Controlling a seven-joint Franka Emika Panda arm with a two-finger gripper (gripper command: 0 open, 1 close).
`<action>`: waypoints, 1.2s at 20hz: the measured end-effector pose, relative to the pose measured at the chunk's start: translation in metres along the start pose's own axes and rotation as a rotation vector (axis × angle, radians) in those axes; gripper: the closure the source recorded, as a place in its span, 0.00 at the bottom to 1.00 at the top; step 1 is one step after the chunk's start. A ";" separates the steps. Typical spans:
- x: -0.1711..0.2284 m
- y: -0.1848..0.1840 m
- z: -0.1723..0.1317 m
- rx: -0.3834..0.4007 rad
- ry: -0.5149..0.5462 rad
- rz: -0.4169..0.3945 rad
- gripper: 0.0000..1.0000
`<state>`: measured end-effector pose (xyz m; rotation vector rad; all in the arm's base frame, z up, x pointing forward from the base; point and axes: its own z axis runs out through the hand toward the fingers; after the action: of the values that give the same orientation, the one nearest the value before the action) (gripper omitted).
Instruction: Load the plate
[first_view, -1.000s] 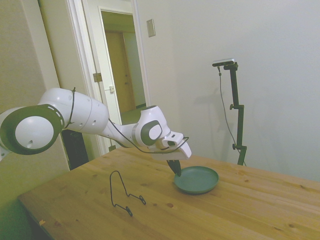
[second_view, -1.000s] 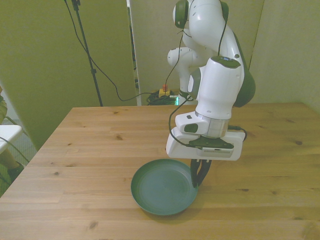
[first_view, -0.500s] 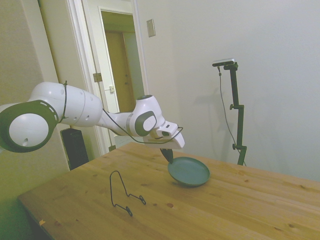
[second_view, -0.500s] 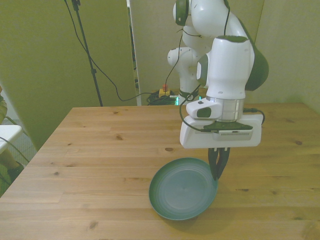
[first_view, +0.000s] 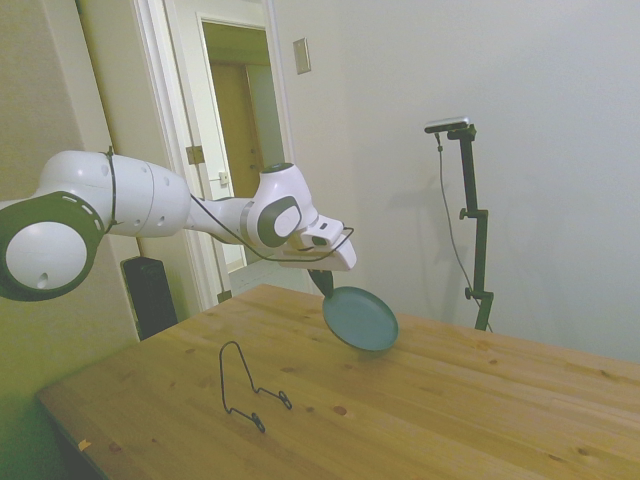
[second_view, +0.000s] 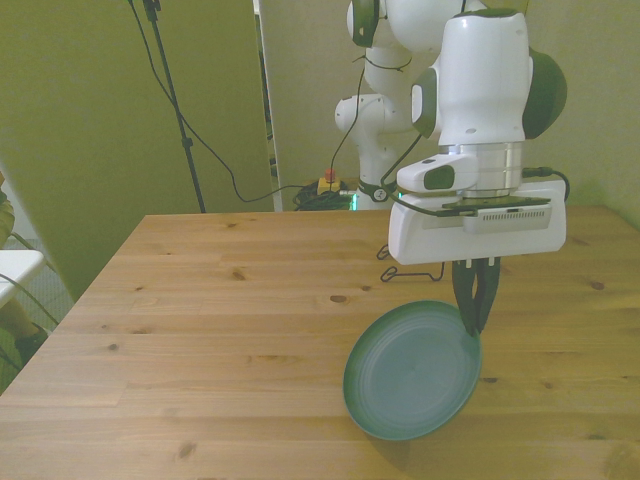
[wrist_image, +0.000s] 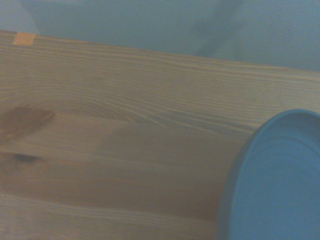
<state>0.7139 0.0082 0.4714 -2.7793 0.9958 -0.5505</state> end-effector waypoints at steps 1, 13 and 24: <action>0.000 -0.003 -0.002 0.005 0.002 -0.002 1.00; -0.029 -0.057 -0.051 0.129 -0.002 -0.037 1.00; -0.043 -0.078 -0.066 0.312 -0.021 0.024 1.00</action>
<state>0.7036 0.0951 0.5397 -2.4900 0.8540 -0.6133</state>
